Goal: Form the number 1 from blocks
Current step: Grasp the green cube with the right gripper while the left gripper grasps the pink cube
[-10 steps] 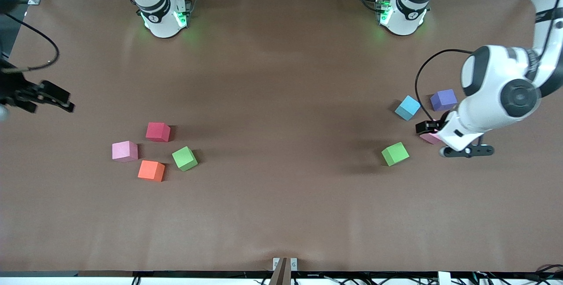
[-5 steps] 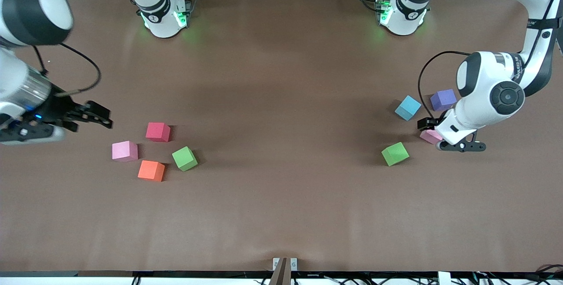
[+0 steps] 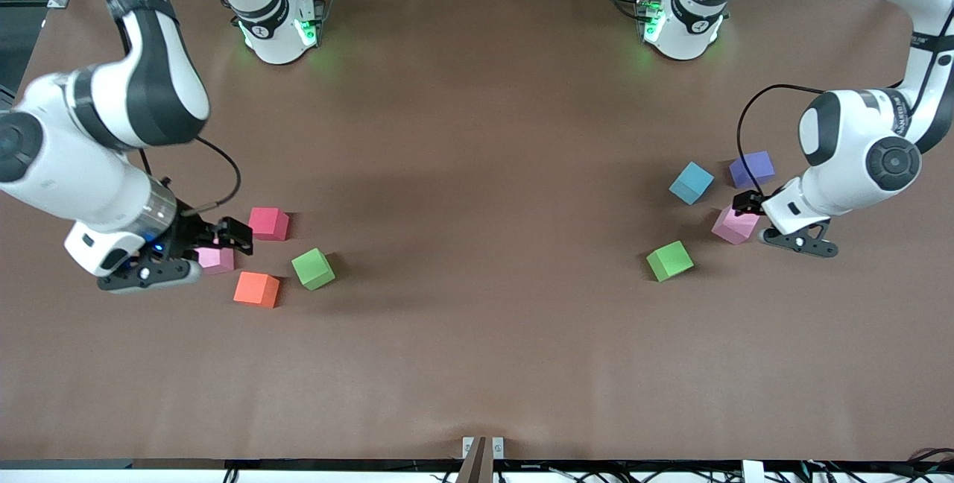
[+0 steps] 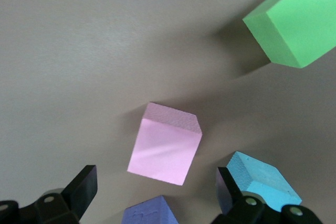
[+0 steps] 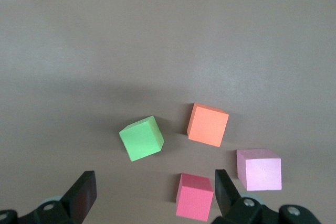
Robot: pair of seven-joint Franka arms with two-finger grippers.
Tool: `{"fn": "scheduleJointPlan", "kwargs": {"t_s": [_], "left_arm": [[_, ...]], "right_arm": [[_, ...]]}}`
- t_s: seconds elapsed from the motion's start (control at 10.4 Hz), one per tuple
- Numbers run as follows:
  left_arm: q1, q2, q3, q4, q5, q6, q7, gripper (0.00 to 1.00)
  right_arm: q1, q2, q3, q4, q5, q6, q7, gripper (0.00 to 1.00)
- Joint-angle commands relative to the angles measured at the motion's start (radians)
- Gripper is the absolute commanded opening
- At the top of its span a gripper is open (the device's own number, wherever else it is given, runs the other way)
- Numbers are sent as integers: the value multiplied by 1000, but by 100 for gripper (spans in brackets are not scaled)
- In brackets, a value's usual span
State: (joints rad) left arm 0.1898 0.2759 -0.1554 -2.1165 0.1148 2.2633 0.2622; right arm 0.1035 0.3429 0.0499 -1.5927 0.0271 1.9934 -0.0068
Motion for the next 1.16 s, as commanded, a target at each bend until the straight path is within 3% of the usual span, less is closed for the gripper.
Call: {"fn": "scheduleJointPlan", "kwargs": {"t_s": [0.0,0.19,0.68,1.06], "left_arm": [[-18,19,-1,-28,23,38,61,100],[-16,54,-1,-30,118,71,95,100],[-18,101,-1,-30,134,117,97,100],[-13,134,-1,-30,169,139,95,100]], "right_arm": [[15,50,2,10,-35,36,8,100],[38,80,2,10,-35,50,10,100],[77,120,14,-33,-36,53,-15,100],[88,180,16,-72,-38,155,-83,100]]}}
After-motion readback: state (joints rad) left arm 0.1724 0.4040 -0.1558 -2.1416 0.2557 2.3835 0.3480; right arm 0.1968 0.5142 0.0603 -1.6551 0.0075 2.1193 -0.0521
